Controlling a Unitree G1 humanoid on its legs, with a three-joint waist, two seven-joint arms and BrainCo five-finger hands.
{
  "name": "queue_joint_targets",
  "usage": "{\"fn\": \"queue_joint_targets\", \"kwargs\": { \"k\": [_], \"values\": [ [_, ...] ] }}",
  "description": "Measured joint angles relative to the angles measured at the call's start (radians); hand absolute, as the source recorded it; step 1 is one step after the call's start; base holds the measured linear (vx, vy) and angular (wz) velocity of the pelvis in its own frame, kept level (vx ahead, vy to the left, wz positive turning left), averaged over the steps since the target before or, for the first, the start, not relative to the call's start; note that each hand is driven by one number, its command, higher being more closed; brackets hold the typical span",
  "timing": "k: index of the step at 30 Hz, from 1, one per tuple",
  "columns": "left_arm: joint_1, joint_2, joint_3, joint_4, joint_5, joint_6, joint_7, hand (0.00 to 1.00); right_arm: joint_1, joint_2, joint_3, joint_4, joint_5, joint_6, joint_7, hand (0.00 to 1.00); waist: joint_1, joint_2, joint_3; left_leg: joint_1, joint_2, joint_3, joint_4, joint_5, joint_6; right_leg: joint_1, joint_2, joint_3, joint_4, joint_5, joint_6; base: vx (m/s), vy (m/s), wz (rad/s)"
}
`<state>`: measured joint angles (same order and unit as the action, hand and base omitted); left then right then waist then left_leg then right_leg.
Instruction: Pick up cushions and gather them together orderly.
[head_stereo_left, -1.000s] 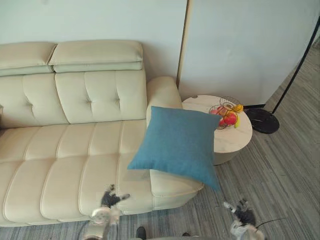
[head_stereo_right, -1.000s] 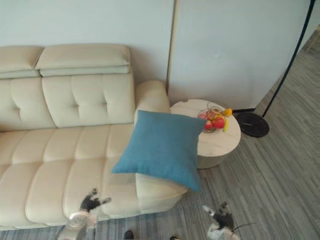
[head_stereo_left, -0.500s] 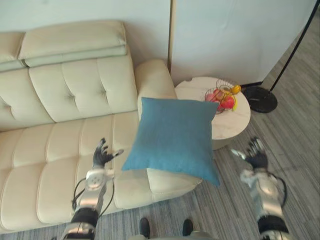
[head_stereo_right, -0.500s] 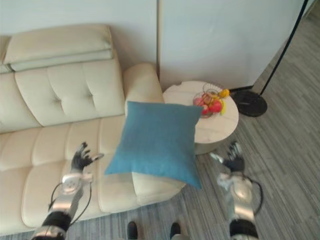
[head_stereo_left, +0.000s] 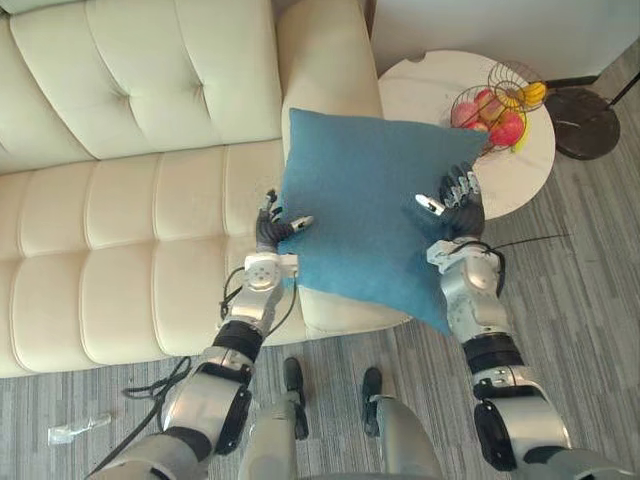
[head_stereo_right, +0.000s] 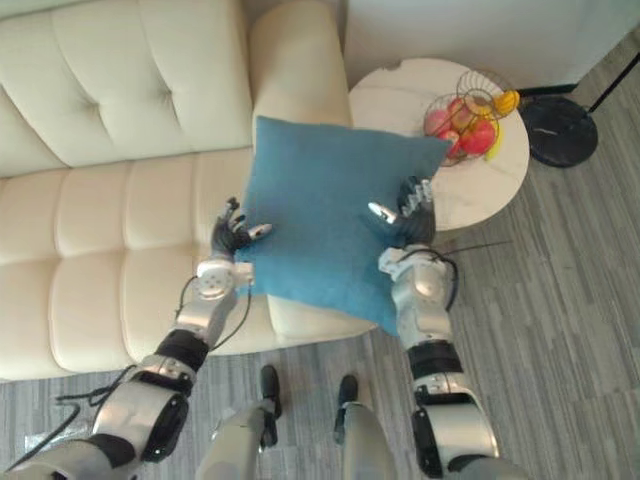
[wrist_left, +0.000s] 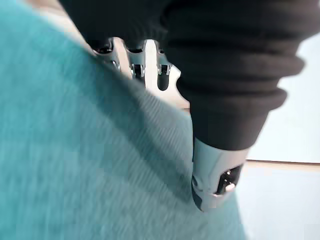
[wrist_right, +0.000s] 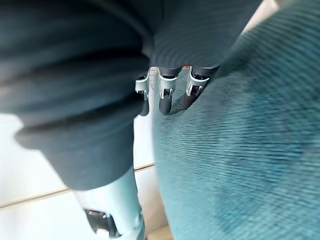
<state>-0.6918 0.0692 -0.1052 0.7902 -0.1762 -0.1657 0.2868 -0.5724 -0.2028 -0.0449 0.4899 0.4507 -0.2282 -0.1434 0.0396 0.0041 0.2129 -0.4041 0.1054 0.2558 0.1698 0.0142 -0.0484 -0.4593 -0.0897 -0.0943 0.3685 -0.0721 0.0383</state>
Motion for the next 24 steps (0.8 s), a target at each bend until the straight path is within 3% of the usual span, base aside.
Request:
{"fn": "queue_joint_targets", "kwargs": {
  "k": [4, 6, 10, 15, 24],
  "values": [
    [-0.016, -0.002, -0.002, -0.001, 0.019, 0.001, 0.005, 0.0, 0.003, 0.0, -0.004, -0.016, -0.023, -0.003, -0.025, 0.0, 0.0, -0.002, 0.007, -0.022, 0.007, 0.014, 0.025, -0.011, 0.001, -0.009, 0.0, -0.002, 0.001, -0.01, -0.005, -0.06, -0.013, 0.02],
    [-0.026, -0.003, -0.003, -0.001, 0.02, 0.0, 0.01, 0.0, 0.029, 0.0, -0.018, -0.089, -0.051, -0.003, -0.033, 0.0, -0.001, -0.006, 0.01, -0.031, 0.008, 0.041, 0.029, -0.049, 0.01, -0.016, -0.002, -0.001, 0.005, -0.05, -0.011, -0.05, 0.008, 0.05],
    [-0.019, -0.003, -0.003, -0.004, 0.035, 0.0, 0.021, 0.0, 0.111, 0.006, -0.025, -0.227, -0.072, -0.006, -0.051, 0.0, 0.001, -0.008, 0.011, -0.052, 0.009, 0.053, 0.047, -0.05, 0.012, -0.029, -0.004, 0.007, -0.002, -0.05, -0.011, -0.06, -0.002, -0.05],
    [0.018, -0.006, -0.012, -0.038, 0.06, -0.003, 0.037, 0.0, 0.234, 0.011, -0.103, -0.372, -0.175, -0.024, -0.106, 0.0, -0.006, -0.008, 0.011, -0.042, 0.012, 0.065, 0.058, -0.05, 0.012, -0.014, -0.003, 0.017, -0.017, -0.049, -0.01, -0.01, -0.003, -0.08],
    [0.083, -0.003, -0.037, -0.075, 0.068, -0.002, 0.042, 0.0, 0.345, 0.051, -0.128, -0.398, -0.211, -0.027, -0.107, 0.0, -0.017, -0.014, 0.008, -0.014, 0.013, 0.093, 0.039, -0.045, 0.019, 0.011, 0.002, 0.034, -0.061, -0.014, -0.002, 0.0, 0.0, -0.08]
  ]
}}
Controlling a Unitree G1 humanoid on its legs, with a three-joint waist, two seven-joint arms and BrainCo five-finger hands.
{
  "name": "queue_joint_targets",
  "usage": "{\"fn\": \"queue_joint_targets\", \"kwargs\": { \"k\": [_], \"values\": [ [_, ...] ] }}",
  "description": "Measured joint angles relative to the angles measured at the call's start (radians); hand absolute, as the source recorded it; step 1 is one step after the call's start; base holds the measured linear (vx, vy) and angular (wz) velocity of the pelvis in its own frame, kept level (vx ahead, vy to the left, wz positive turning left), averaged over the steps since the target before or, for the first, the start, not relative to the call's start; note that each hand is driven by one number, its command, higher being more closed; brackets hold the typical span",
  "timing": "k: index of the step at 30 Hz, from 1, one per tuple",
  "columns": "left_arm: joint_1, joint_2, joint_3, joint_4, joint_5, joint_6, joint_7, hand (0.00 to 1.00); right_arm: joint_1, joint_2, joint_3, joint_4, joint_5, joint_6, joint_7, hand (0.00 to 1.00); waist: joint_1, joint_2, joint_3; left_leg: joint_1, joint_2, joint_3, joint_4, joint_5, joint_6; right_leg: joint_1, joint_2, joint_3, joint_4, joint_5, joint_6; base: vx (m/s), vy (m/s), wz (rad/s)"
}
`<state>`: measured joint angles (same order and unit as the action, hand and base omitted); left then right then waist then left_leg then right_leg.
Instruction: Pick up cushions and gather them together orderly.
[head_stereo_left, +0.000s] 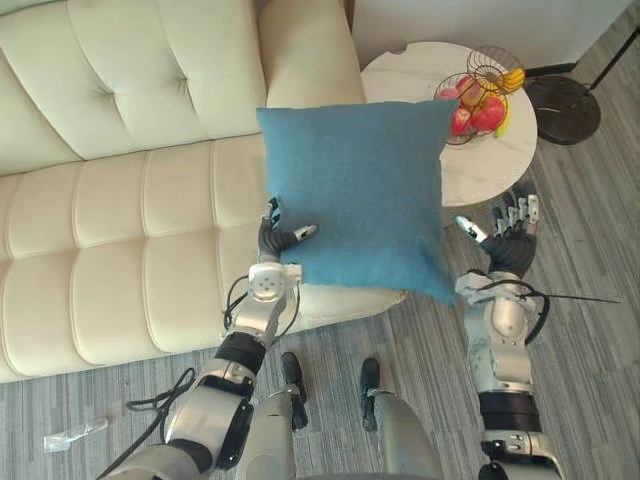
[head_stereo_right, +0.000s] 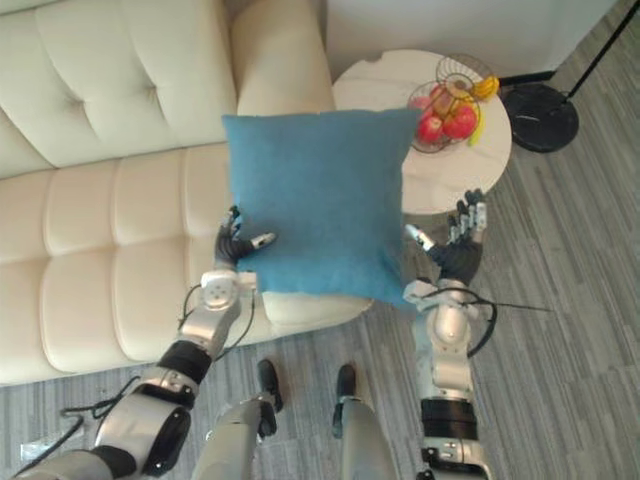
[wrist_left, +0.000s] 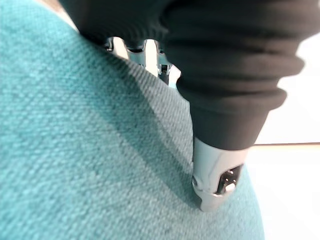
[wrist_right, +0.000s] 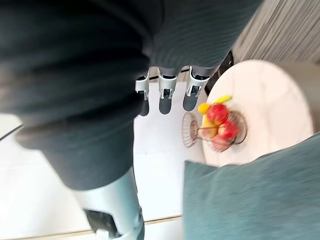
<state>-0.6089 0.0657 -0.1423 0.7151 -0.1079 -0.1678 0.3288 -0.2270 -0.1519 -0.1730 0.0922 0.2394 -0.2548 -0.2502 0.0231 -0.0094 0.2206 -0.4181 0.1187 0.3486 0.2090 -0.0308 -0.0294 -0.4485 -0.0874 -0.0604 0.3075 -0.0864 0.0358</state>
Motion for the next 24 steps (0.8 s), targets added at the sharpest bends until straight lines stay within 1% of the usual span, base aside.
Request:
{"fn": "queue_joint_targets", "kwargs": {
  "k": [2, 3, 4, 5, 6, 7, 8, 10, 12, 13, 14, 17, 19, 20, 24],
  "values": [
    [0.0, 0.001, -0.005, -0.001, 0.0, 0.0, 0.0, 0.0, -0.001, -0.001, 0.008, 0.019, 0.011, 0.003, 0.018, 0.0, 0.0, 0.0, 0.0, 0.0, 0.0, 0.0, 0.001, 0.001, 0.002, 0.0, 0.0, 0.0, 0.0, 0.004, 0.002, 0.0, 0.0, 0.0],
    [0.0, 0.002, -0.012, -0.001, -0.001, 0.0, 0.0, 0.0, -0.011, -0.004, 0.034, 0.063, 0.051, 0.006, 0.047, 0.0, 0.0, -0.001, 0.0, -0.002, -0.001, -0.001, 0.002, 0.003, 0.004, 0.0, -0.001, 0.0, 0.0, 0.006, 0.002, 0.0, 0.0, 0.0],
    [0.0, 0.002, -0.015, -0.001, -0.001, 0.0, 0.0, 0.0, -0.018, -0.004, 0.042, 0.081, 0.062, 0.008, 0.054, 0.0, 0.0, -0.001, 0.0, -0.003, -0.002, -0.002, 0.002, 0.003, 0.005, 0.0, -0.001, 0.0, 0.0, 0.006, 0.002, -0.02, 0.0, 0.03],
    [0.0, 0.002, -0.021, -0.003, -0.002, 0.0, 0.0, 0.0, -0.039, -0.005, 0.065, 0.133, 0.092, 0.022, 0.071, 0.0, 0.0, -0.001, 0.0, -0.009, -0.003, -0.004, 0.004, 0.006, 0.008, -0.005, -0.002, -0.001, 0.0, 0.006, 0.002, -0.02, -0.004, 0.04],
    [0.0, 0.002, -0.024, -0.007, -0.003, 0.0, 0.0, 0.0, -0.046, -0.005, 0.072, 0.146, 0.1, 0.027, 0.078, 0.0, 0.0, -0.001, 0.0, -0.012, -0.004, -0.004, 0.004, 0.007, 0.009, -0.008, -0.003, -0.001, 0.0, 0.006, 0.002, -0.04, -0.014, 0.08],
    [-0.003, 0.004, -0.035, -0.018, -0.004, -0.002, -0.001, 0.0, -0.087, -0.006, 0.103, 0.212, 0.13, 0.035, 0.096, 0.0, 0.001, -0.001, 0.0, -0.032, -0.004, -0.01, 0.004, 0.015, 0.012, -0.024, -0.003, -0.007, 0.0, 0.012, 0.0, -0.04, -0.013, 0.1],
    [-0.009, 0.004, -0.04, -0.018, -0.006, -0.002, -0.001, 0.0, -0.113, -0.006, 0.114, 0.248, 0.133, 0.04, 0.102, 0.0, 0.001, -0.001, 0.0, -0.041, -0.006, -0.013, 0.002, 0.02, 0.013, -0.031, -0.004, -0.01, 0.0, 0.014, 0.0, -0.05, -0.016, 0.12],
    [-0.019, 0.004, -0.047, -0.018, -0.012, -0.002, -0.001, 0.0, -0.165, -0.007, 0.132, 0.309, 0.133, 0.046, 0.103, 0.0, 0.001, -0.001, 0.0, -0.056, -0.007, -0.021, 0.001, 0.03, 0.017, -0.043, -0.006, -0.017, 0.002, 0.018, -0.001, -0.04, -0.012, 0.13],
    [-0.045, 0.004, -0.053, -0.016, -0.026, 0.0, -0.001, 0.0, -0.275, -0.012, 0.138, 0.428, 0.133, 0.053, 0.099, 0.0, 0.002, -0.004, 0.002, -0.073, -0.009, -0.033, -0.002, 0.044, 0.018, -0.055, -0.008, -0.029, 0.005, 0.023, -0.004, -0.04, -0.014, 0.15],
    [-0.05, 0.004, -0.054, -0.015, -0.032, 0.0, -0.001, 0.0, -0.294, -0.013, 0.138, 0.451, 0.133, 0.054, 0.099, 0.0, 0.002, -0.005, 0.003, -0.074, -0.01, -0.034, -0.004, 0.046, 0.018, -0.057, -0.008, -0.03, 0.006, 0.023, -0.004, -0.06, -0.024, 0.06],
    [-0.067, 0.003, -0.054, -0.015, -0.042, 0.001, -0.001, 0.0, -0.363, -0.019, 0.138, 0.525, 0.134, 0.06, 0.092, 0.0, 0.002, -0.005, 0.003, -0.078, -0.014, -0.034, -0.021, 0.059, 0.02, -0.069, -0.009, -0.031, 0.006, 0.028, -0.006, -0.05, -0.018, 0.02],
    [-0.12, -0.003, -0.054, -0.014, -0.057, 0.001, 0.001, 0.0, -0.461, -0.026, 0.138, 0.621, 0.132, 0.071, 0.076, 0.0, 0.003, -0.003, 0.012, -0.095, -0.017, -0.039, -0.044, 0.08, 0.021, -0.097, -0.01, -0.038, 0.011, 0.033, -0.011, -0.07, -0.033, 0.06],
    [-0.162, -0.006, -0.053, -0.014, -0.075, 0.001, 0.01, 0.0, -0.513, -0.027, 0.137, 0.664, 0.128, 0.079, 0.057, 0.0, 0.002, -0.002, 0.023, -0.105, -0.018, -0.043, -0.061, 0.093, 0.013, -0.112, -0.009, -0.043, 0.015, 0.038, -0.015, -0.05, -0.031, 0.07],
    [-0.191, -0.009, -0.053, -0.014, -0.091, 0.001, 0.022, 1.0, -0.547, -0.028, 0.137, 0.68, 0.113, 0.09, 0.039, 1.0, 0.0, 0.001, 0.036, -0.105, -0.018, -0.047, -0.072, 0.104, 0.014, -0.114, -0.008, -0.048, 0.014, 0.041, -0.017, -0.05, -0.035, 0.06],
    [-0.229, -0.011, -0.036, -0.018, -0.1, 0.001, 0.046, 1.0, -0.6, -0.029, 0.136, 0.689, 0.071, 0.12, 0.001, 1.0, 0.0, 0.001, 0.045, -0.11, -0.016, -0.042, -0.107, 0.125, 0.009, -0.137, -0.003, -0.048, 0.014, 0.047, -0.023, -0.04, -0.032, -0.01]
  ]
}}
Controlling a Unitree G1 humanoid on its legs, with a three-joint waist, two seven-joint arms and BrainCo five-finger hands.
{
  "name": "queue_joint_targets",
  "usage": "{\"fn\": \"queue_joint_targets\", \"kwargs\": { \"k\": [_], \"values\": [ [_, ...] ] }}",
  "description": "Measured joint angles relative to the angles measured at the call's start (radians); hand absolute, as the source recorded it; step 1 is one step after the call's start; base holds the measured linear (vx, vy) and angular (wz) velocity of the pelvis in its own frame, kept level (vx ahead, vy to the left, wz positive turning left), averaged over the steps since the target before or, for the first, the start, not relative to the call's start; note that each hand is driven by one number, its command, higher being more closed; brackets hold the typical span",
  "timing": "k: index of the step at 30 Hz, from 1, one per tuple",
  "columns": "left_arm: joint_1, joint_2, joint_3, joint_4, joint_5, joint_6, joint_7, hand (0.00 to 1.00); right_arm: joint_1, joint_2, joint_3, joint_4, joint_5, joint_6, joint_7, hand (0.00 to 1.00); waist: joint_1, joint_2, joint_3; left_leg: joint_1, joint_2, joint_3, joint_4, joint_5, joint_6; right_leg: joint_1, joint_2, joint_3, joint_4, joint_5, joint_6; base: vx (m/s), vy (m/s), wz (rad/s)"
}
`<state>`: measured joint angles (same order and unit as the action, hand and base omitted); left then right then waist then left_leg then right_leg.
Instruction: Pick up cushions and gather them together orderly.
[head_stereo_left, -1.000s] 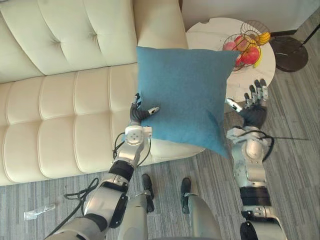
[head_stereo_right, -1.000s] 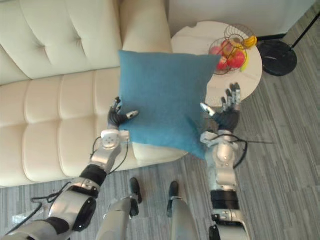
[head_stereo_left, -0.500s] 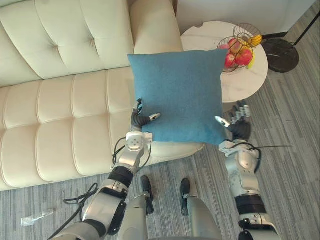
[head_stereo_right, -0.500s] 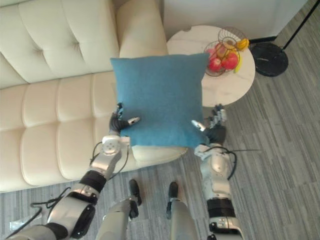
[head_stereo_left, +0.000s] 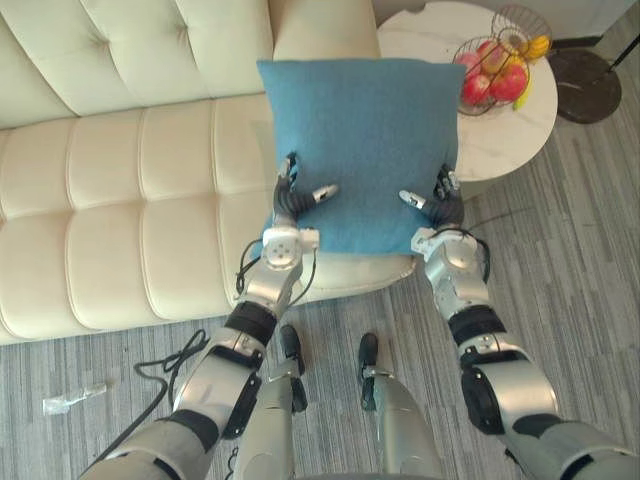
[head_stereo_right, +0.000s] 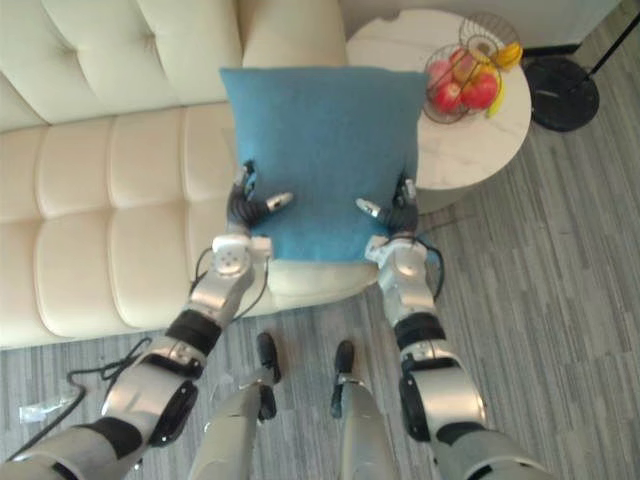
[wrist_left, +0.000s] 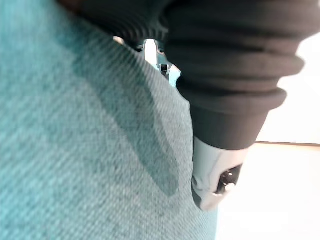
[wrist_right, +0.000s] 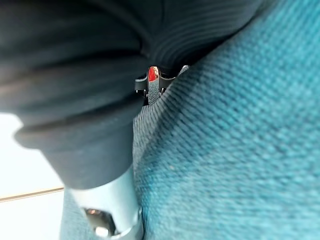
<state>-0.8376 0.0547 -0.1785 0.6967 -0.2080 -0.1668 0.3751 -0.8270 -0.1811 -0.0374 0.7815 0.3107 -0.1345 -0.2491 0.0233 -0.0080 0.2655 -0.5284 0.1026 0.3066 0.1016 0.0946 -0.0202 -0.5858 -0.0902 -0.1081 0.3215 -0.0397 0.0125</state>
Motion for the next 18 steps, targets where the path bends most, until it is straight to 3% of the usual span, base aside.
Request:
{"fn": "queue_joint_targets", "kwargs": {
  "k": [12, 18],
  "values": [
    [-0.029, -0.006, 0.022, -0.176, -0.063, -0.002, 0.02, 1.0, -0.03, -0.042, 0.002, -0.084, 0.007, 0.024, -0.014, 1.0, -0.015, 0.018, 0.037, 0.008, 0.003, 0.003, -0.035, 0.038, 0.0, -0.002, 0.009, -0.004, -0.012, 0.011, -0.003, 0.01, -0.016, -0.01],
    [0.004, -0.014, -0.065, -0.339, -0.09, -0.004, 0.039, 1.0, 0.115, -0.054, 0.021, -0.334, 0.049, 0.024, -0.037, 1.0, -0.007, 0.029, 0.076, 0.055, 0.008, 0.008, -0.035, 0.03, -0.009, 0.04, 0.014, 0.002, -0.013, 0.007, -0.004, 0.0, -0.006, -0.02]
  ]
}}
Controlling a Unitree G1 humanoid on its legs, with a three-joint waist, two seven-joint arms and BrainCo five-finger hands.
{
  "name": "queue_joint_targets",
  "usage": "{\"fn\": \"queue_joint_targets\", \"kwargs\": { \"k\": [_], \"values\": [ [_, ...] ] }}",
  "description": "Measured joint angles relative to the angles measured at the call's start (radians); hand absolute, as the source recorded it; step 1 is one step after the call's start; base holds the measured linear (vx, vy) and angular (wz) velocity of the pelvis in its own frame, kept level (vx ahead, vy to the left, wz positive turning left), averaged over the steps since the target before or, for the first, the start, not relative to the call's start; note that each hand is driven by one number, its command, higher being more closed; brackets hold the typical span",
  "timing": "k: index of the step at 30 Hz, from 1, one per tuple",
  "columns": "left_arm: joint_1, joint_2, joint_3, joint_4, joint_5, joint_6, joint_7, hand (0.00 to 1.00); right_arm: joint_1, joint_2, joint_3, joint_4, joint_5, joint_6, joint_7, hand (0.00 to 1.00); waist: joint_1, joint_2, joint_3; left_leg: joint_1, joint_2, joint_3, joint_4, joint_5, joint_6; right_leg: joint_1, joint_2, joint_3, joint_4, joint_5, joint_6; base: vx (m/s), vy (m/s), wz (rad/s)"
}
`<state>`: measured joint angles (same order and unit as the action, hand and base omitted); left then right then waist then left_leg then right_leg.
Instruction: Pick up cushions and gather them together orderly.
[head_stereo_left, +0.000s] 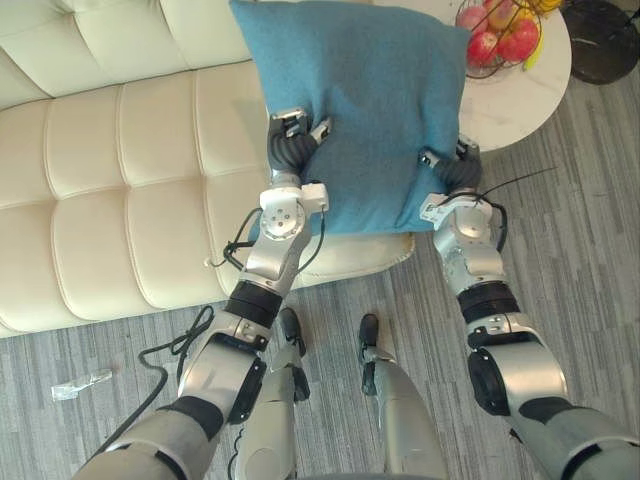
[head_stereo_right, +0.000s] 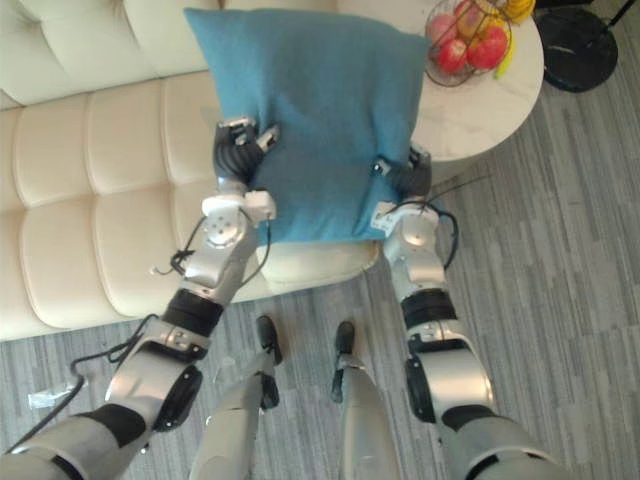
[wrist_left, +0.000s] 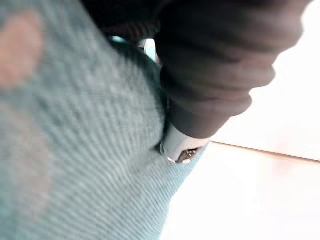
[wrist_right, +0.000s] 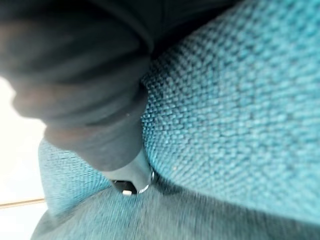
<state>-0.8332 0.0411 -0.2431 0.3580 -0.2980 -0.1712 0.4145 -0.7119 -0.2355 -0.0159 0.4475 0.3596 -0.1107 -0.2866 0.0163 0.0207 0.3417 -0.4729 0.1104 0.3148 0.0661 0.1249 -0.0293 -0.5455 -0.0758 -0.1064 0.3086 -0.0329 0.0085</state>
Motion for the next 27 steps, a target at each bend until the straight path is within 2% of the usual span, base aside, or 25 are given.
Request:
{"fn": "queue_joint_targets", "kwargs": {
  "k": [4, 10, 14, 16, 23, 27],
  "values": [
    [0.094, -0.001, -0.043, -0.114, 0.001, -0.016, 0.001, 1.0, 0.157, 0.015, 0.029, -0.174, 0.013, 0.0, -0.016, 1.0, 0.004, 0.0, 0.0, 0.045, 0.0, -0.001, -0.004, -0.006, -0.007, 0.044, 0.0, -0.001, 0.002, -0.016, -0.001, 0.05, -0.027, 0.01],
    [0.391, -0.032, -0.068, -0.32, 0.006, -0.024, 0.001, 1.0, 0.462, 0.118, 0.081, -0.494, -0.017, -0.027, -0.041, 1.0, 0.008, 0.002, -0.008, 0.171, -0.006, 0.003, -0.003, -0.049, -0.018, 0.166, -0.009, -0.005, 0.02, -0.061, 0.008, 0.06, -0.013, 0.03],
    [0.505, -0.032, -0.074, -0.386, 0.011, -0.036, 0.001, 1.0, 0.562, 0.151, 0.128, -0.586, -0.056, -0.045, -0.041, 1.0, 0.01, 0.003, -0.039, 0.199, -0.007, 0.003, 0.011, -0.067, -0.016, 0.204, -0.012, -0.009, 0.014, -0.069, 0.01, 0.06, 0.013, 0.03],
    [0.597, -0.031, -0.091, -0.425, 0.011, -0.042, 0.001, 1.0, 0.654, 0.161, 0.164, -0.642, -0.09, -0.051, -0.041, 1.0, 0.015, 0.003, -0.092, 0.225, -0.011, 0.0, 0.008, -0.072, -0.018, 0.239, -0.014, -0.013, -0.004, -0.072, 0.014, 0.1, 0.026, 0.04],
    [0.816, -0.004, -0.153, -0.562, 0.02, -0.064, 0.001, 1.0, 0.85, 0.165, 0.247, -0.758, -0.199, -0.073, -0.041, 1.0, 0.025, 0.003, -0.2, 0.307, -0.019, -0.021, 0.002, -0.103, -0.019, 0.351, -0.02, -0.029, -0.053, -0.083, 0.026, 0.07, 0.025, 0.06],
    [0.901, 0.032, -0.184, -0.615, 0.021, -0.087, 0.001, 1.0, 0.922, 0.16, 0.295, -0.811, -0.244, -0.095, -0.041, 1.0, 0.03, 0.002, -0.267, 0.355, -0.029, -0.039, -0.036, -0.1, -0.02, 0.404, -0.021, -0.044, -0.085, -0.085, 0.029, 0.05, 0.015, 0.11]
  ]
}}
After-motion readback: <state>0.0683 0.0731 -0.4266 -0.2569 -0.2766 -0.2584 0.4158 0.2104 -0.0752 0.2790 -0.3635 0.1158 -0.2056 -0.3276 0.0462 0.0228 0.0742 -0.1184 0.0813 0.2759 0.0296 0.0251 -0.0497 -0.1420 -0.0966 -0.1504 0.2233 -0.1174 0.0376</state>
